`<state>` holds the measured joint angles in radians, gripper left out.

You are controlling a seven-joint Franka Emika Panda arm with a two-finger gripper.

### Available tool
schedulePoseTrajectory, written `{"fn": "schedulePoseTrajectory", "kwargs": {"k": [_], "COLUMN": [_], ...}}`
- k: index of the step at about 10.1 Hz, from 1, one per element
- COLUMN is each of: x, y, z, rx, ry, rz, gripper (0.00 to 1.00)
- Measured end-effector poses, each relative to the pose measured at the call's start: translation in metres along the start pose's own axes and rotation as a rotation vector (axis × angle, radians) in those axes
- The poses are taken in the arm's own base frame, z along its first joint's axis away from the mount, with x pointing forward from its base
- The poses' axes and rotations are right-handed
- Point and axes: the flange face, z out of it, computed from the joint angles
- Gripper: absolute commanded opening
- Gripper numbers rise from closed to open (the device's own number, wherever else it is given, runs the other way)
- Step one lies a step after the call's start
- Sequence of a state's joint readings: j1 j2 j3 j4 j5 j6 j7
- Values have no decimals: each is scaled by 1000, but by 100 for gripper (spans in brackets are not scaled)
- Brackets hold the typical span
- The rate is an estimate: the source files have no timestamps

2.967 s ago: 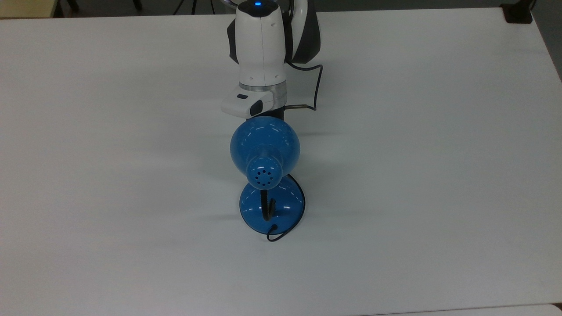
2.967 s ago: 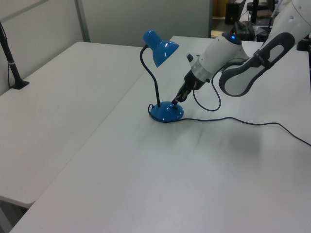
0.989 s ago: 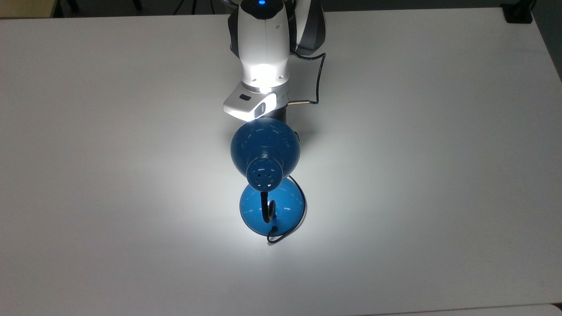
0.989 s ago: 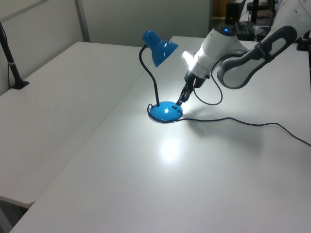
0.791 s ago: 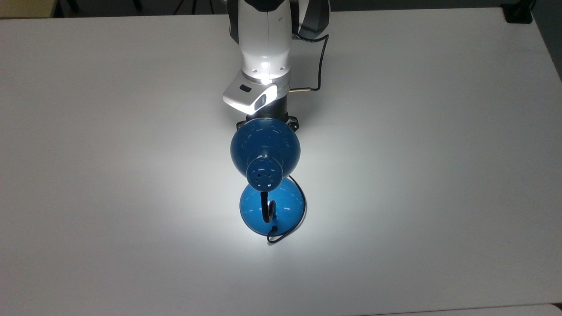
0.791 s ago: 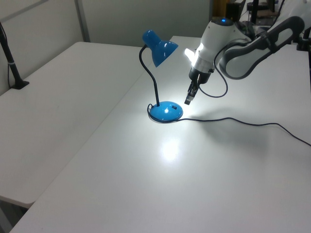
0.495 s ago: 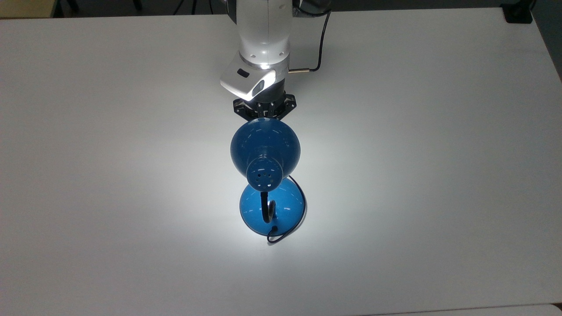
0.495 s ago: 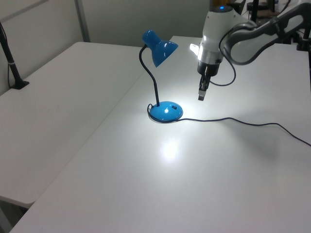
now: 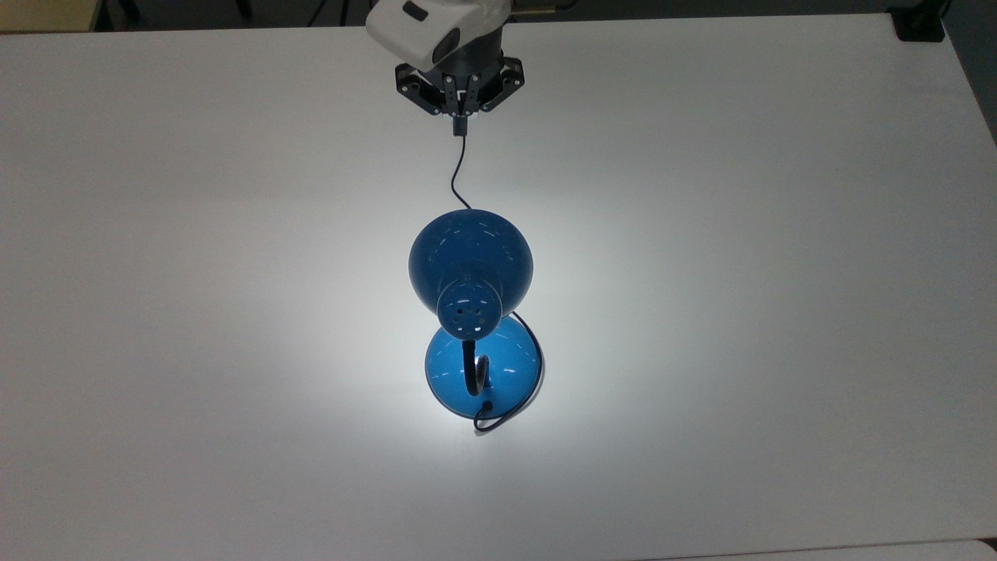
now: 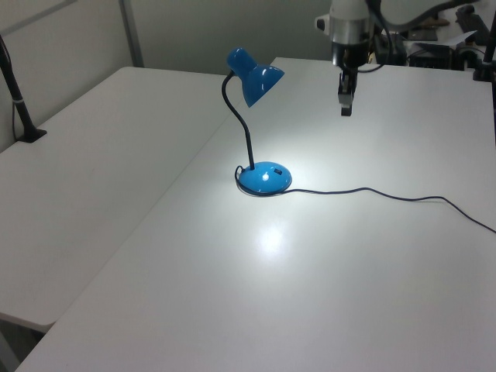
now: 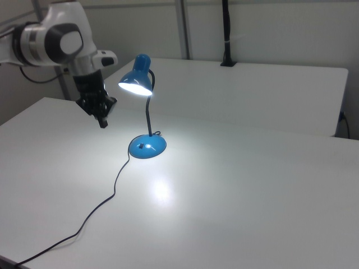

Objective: Turn on the lamp

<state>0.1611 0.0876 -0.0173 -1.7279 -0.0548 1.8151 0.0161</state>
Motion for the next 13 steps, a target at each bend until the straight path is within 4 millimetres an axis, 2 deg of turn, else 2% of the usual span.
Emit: {"fn": "schedulePoseTrajectory", "kwargs": {"k": [1, 2, 4, 7, 10, 13], "x": [-5, -8, -10, -12, -23, -29], "y": [3, 5, 9, 18, 29, 45], "z": [-27, -46, -69, -81, -92, -94], "rx": [-1, -1, -1, -1, -1, 0], "ry": [-6, 1, 9, 26, 10, 11], "rz": [15, 28, 51, 74, 121, 155], "gripper": [0, 0, 0, 0, 0, 0]}}
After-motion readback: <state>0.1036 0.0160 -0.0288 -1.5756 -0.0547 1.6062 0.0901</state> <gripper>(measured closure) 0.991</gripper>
